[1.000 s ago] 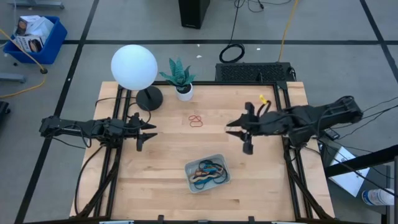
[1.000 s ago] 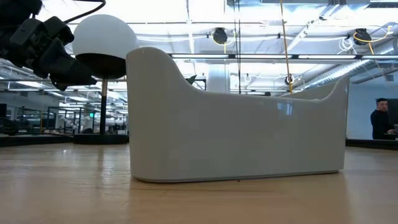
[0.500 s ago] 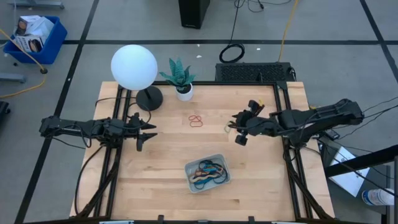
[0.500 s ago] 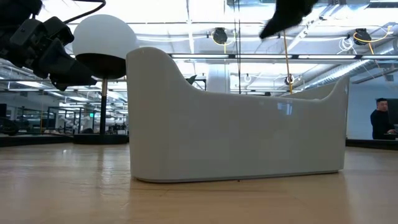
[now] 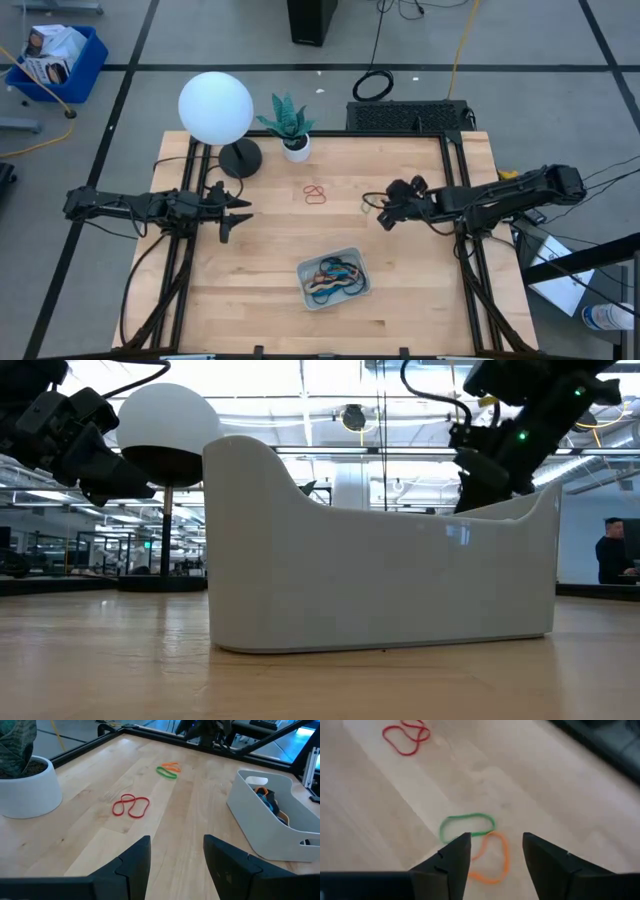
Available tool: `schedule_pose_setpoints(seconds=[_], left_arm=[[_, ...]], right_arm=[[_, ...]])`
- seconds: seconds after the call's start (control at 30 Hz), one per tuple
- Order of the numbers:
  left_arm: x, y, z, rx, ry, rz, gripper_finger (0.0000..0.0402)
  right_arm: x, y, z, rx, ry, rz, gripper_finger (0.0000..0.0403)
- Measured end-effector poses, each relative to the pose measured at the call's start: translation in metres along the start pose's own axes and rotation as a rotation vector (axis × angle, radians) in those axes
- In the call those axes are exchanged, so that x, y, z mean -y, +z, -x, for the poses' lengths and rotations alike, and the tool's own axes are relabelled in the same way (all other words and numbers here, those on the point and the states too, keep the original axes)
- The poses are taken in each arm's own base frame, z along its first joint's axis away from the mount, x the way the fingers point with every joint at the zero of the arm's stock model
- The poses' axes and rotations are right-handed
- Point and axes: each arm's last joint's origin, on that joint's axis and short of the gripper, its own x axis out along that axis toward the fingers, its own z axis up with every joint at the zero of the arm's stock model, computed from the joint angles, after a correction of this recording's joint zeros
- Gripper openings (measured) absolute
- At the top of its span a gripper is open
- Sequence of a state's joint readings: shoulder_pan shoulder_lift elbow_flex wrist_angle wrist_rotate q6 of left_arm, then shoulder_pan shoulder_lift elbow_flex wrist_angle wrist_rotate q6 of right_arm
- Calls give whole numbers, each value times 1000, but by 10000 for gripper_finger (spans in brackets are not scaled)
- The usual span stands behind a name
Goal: Pick and place rubber bands into bin
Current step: Put the orange rubber band into the gray bin
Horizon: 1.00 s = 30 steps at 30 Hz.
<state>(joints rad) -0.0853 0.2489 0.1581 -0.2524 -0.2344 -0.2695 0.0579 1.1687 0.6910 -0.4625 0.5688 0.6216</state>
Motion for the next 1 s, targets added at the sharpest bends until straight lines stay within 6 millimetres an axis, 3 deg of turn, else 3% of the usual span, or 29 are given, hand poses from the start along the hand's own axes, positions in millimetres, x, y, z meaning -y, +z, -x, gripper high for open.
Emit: schedule_pose_setpoints(seconds=[0.07, 0.23, 0.43, 0.6, 0.8, 1.0], left_arm=[[0, 0, 0, 0, 0, 0, 189], [0, -1, 0, -6, 2, -1, 189], [0, -1, 0, -6, 2, -3, 189], [0, -1, 0, -5, 2, -2, 189], [0, -1, 0, -5, 2, 2, 189], [0, 0, 0, -3, 2, 5, 189]], right_arm=[[-1, -3, -1, -23, 41, -65, 183], [-5, -3, -1, -132, 216, -26, 187], [2, 13, -3, -201, 302, -161, 176], [10, 41, 4, -150, 287, -130, 162], [24, 65, 10, -222, 182, -126, 148], [29, 68, -6, -312, 133, -134, 144]])
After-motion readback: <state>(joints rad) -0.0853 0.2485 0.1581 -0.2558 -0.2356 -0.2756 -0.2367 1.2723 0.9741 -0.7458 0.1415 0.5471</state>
